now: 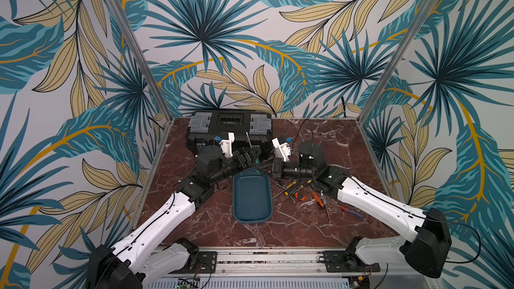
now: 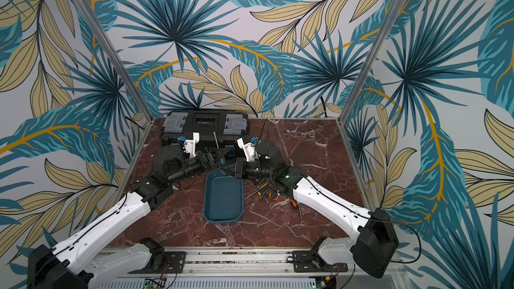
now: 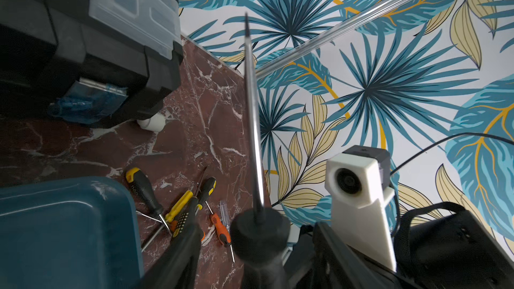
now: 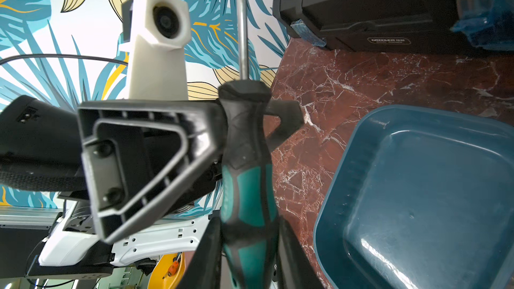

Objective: Put the screwdriver on the desktop into the storage box
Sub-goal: Place the screwdriver in the storage box.

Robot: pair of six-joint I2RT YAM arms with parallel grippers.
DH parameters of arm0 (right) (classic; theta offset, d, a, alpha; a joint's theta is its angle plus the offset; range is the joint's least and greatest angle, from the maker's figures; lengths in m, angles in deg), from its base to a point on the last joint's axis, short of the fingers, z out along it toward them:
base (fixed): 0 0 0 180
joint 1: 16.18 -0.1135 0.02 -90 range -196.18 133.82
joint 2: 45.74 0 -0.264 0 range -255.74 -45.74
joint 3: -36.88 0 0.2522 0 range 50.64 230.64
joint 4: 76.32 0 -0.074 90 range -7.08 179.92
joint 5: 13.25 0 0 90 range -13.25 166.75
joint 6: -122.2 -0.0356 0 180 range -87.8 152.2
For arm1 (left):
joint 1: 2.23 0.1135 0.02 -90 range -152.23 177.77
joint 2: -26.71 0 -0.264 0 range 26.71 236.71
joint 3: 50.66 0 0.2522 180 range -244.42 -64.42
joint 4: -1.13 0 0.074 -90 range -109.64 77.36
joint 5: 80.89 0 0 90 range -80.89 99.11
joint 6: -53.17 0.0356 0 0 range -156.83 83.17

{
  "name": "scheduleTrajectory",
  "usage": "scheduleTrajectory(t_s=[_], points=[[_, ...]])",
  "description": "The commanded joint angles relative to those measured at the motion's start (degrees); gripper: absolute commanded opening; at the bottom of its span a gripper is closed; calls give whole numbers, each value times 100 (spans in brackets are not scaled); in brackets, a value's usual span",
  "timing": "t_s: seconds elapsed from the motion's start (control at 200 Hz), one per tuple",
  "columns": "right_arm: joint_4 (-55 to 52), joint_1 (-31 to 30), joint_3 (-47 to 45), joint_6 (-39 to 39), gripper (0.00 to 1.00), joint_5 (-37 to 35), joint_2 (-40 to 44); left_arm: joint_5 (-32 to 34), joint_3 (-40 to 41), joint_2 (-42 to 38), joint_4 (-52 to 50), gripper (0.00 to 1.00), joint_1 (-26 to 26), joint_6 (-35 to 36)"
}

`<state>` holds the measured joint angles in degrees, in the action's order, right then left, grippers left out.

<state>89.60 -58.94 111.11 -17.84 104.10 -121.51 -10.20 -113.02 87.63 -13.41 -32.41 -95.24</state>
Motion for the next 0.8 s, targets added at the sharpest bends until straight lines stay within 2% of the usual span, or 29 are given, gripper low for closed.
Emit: scheduleTrajectory(t_s=[0.0, 0.125, 0.22, 0.28, 0.356, 0.416, 0.436, 0.456, 0.606, 0.671, 0.791], points=[[40, -66, 6, 95, 0, -157, 114, -17, -60, 36, -55, 56, -55, 232], [118, -83, -116, 38, 0, -204, 125, 88, -155, 139, -259, 32, -127, 321], [-50, -90, -153, 89, 0, -338, 163, 514, -394, 198, -1101, 11, -140, 734], [-646, -84, -80, 333, 15, -686, 236, 943, -543, 218, -1883, 0, -146, 1224], [-1804, -85, 46, 757, 39, -1441, 374, 1432, -599, 210, -2599, 0, -230, 1899], [-2528, -83, 94, 1003, 51, -2155, 513, 1780, -519, 239, -3042, 0, -394, 2272], [-2753, -83, 109, 1060, 59, -2395, 560, 1856, -473, 263, -3141, 0, -463, 2346], [-2946, -83, 114, 1107, 63, -2613, 604, 1922, -417, 292, -3226, 0, -525, 2382], [-3757, -66, 57, 1258, 65, -3637, 843, 2189, 220, 509, -3253, 0, -847, 2272], [-3906, -57, 31, 1205, 65, -3836, 846, 2383, 421, 605, -3203, 0, -884, 2099], [-4006, -58, -41, 1008, 65, -3973, 760, 2347, 637, 839, -2810, 0, -933, 1907]])
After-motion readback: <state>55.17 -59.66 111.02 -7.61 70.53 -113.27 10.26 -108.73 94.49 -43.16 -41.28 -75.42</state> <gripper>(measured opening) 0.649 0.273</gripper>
